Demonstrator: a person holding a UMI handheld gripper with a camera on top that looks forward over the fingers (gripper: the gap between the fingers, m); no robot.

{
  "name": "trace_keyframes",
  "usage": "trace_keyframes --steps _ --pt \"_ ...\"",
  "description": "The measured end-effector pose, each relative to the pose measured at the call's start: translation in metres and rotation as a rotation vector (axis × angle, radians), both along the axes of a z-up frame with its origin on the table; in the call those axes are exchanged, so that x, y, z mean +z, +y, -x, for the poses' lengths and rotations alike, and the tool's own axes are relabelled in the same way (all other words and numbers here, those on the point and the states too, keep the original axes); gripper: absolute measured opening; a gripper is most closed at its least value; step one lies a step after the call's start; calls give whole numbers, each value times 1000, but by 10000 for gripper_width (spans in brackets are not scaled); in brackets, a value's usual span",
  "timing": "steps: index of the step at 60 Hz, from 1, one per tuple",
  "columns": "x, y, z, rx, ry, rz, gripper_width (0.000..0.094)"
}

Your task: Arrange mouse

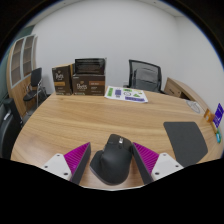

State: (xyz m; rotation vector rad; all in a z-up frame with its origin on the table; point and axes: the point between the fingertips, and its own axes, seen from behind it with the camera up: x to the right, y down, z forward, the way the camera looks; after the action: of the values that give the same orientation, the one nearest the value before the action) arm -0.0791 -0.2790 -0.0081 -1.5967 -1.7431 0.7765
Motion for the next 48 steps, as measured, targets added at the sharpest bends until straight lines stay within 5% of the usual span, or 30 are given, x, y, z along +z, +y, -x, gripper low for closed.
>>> trace_keyframes --steps 7,14,15,27,37,48 --pt "-1 0 3 -5 -2 12 831" --pt "1 7 4 -34 11 25 627" --pt "2 8 4 -38 9 29 541" --pt "3 18 -1 -77 -27 30 358" --pt "15 12 -15 -46 -64 56 349" --pt "95 15 -15 9 8 66 349"
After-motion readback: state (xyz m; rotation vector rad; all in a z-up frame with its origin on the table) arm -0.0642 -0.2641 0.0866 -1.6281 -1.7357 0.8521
